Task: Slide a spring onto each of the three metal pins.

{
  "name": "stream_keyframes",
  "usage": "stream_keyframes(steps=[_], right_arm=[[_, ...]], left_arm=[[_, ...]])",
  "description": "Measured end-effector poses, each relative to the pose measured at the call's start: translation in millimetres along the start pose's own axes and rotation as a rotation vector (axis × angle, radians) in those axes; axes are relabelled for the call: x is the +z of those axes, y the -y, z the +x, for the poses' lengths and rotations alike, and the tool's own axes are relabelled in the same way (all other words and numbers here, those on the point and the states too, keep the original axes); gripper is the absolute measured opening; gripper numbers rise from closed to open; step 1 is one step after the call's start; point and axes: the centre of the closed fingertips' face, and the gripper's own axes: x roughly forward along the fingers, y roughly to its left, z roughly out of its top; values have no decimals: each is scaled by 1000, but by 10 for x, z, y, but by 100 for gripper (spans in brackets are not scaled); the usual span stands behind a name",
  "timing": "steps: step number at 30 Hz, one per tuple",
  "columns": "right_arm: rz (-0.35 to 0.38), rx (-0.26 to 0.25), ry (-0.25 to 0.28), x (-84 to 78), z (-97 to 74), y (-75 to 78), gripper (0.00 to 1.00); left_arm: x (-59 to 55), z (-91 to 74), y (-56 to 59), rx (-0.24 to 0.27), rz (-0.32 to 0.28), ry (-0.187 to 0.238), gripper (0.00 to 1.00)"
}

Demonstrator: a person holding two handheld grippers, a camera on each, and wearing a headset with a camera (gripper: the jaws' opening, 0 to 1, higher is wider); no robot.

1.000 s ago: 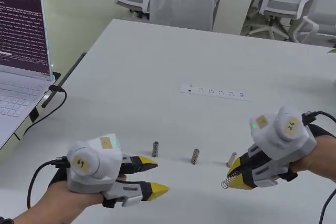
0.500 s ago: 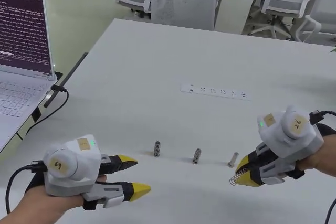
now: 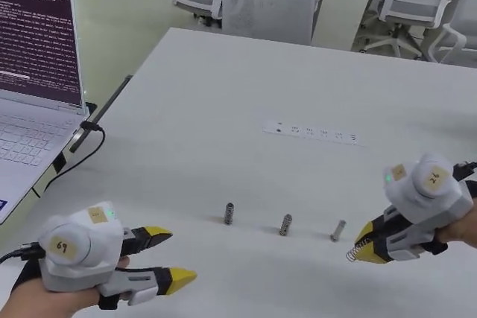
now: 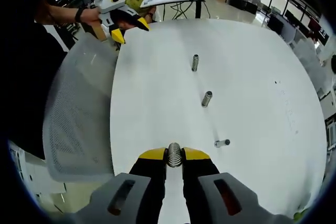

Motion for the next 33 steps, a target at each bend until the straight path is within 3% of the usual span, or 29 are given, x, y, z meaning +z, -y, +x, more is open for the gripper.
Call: stream_keyframes(steps=[8,16,33], right_arm=[[21,-5,-13,-47,49,119,8],[25,1,-21,-38,100,201,8],[24,-41,-55,-17,43,620,8]], left_arm=[[-81,-38,11,6,-10,-14,43],[-92,-45,7,10,-25,-10,43],[-110,-102,-31,27,-44,-4,43]])
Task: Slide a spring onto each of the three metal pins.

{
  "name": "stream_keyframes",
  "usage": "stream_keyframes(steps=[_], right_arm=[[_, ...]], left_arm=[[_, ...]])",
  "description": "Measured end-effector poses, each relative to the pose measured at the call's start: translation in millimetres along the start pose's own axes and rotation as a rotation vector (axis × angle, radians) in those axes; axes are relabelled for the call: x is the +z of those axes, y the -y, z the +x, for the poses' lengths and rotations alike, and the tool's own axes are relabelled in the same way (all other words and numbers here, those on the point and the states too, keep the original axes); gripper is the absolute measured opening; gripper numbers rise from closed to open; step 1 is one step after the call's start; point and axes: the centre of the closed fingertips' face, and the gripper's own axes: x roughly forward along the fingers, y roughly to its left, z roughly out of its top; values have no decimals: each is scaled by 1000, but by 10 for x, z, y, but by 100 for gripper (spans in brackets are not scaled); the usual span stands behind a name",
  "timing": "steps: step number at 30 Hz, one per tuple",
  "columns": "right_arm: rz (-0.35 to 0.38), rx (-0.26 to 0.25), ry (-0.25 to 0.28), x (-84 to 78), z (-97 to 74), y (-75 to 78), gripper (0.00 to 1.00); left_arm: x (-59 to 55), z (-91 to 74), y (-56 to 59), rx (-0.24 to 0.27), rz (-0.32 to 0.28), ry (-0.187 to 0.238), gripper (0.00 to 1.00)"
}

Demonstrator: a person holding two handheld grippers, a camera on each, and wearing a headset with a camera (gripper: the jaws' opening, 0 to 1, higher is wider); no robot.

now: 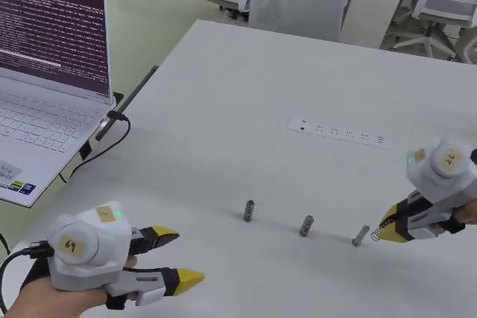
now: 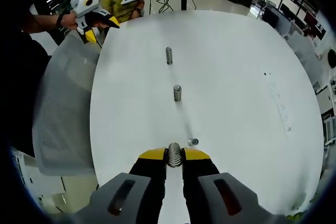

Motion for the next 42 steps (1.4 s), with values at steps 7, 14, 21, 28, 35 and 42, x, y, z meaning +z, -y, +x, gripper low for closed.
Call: stream_keyframes(steps=[7,14,21,28,35,42], right_arm=[[-18,-9,-21,40,-13,100,8],[-29,-8,-41,55,28,126,8],[-34,-1,-56,52,106,139,8],[-42,7,-69,26,164,163,8],[-48,15,-81,1,225,178,8],[-57,17,-95,-30,284,204,8]], left_arm=[[5,13,-8,1,-4,5,43],[47,-7,-38,8,-3,11,43],[55,-33,-76,16,-6,11,44],[39,-54,-84,22,-22,11,44],[21,-91,-114,34,-24,5,44],[6,-108,-123,39,-29,0,43]])
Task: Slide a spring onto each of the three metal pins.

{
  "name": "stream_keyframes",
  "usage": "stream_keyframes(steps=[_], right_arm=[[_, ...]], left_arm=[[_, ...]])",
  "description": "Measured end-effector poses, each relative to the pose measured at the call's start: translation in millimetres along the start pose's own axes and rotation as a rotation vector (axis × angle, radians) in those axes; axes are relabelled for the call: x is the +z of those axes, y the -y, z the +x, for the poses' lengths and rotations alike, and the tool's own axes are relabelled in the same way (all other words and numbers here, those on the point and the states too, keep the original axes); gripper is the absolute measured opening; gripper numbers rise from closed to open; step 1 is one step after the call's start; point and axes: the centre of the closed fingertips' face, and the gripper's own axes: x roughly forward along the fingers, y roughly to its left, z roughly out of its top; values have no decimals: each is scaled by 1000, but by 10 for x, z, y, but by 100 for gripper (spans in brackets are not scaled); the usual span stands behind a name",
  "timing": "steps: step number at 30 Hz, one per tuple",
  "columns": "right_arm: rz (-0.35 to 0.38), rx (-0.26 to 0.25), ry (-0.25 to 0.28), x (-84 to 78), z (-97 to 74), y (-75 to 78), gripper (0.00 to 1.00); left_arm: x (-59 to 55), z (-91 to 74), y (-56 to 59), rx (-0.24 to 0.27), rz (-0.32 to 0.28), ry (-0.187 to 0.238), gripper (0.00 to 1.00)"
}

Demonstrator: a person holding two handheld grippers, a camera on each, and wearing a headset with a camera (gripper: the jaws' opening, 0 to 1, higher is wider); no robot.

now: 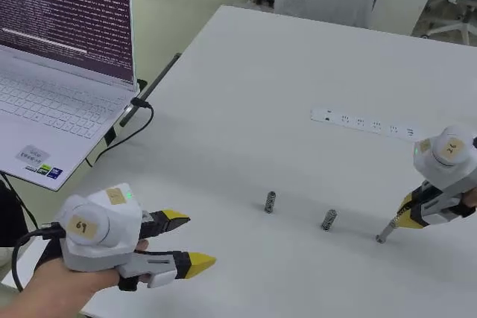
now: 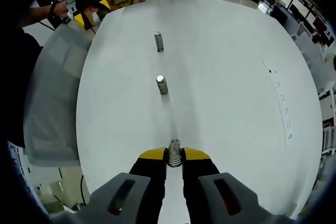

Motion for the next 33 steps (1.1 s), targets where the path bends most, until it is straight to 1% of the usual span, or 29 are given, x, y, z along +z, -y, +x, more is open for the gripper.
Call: stream_keyframes(steps=[11,19,23,27,33], right_arm=[[-14,9,-18,-38,96,4,8],[-29,9,-42,-85,195,10,9],[-21,9,-33,-60,195,22,9],[-37,8,-44,-55,203,7,9],[-64,11,-71,-73,273,-18,9]], left_arm=[[-13,11,-11,0,-1,-9,43],[3,20,-17,1,-1,-10,43],[8,19,-19,2,-1,-12,43],[3,31,-19,1,-1,-15,43],[16,51,4,-4,2,-17,43]])
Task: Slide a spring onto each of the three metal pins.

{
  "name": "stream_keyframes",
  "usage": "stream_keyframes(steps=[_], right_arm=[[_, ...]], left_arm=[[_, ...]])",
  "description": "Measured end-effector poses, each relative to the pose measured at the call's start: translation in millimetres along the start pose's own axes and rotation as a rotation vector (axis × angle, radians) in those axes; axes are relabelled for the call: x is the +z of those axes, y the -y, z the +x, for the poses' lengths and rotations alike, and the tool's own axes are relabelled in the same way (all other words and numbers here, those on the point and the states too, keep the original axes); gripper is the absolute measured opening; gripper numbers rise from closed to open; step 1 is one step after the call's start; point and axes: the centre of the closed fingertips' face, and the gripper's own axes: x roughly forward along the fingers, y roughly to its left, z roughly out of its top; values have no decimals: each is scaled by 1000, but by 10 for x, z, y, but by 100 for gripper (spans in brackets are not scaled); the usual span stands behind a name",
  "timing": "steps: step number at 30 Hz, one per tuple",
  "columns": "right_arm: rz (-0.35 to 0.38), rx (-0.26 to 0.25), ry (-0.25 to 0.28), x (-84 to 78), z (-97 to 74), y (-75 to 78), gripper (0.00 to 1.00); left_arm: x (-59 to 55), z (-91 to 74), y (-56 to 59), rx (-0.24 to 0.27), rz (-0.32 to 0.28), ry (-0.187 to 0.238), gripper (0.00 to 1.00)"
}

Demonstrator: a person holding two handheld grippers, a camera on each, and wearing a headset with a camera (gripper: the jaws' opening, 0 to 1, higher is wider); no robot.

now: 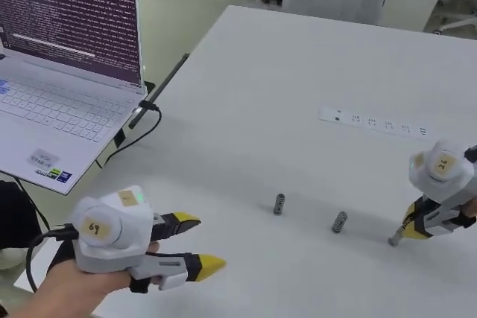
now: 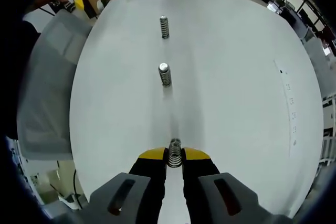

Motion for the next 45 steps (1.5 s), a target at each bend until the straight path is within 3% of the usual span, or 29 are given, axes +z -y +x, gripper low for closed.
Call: stream_keyframes(steps=[5,22,45], right_arm=[[-14,9,-26,-28,59,-3,9],[7,12,-42,-85,244,31,9],[26,-4,-21,-88,162,56,15]], left_arm=[[15,2,1,-3,2,6,43],[-4,-41,-33,8,-6,6,43],[26,-31,-19,5,-4,10,43]])
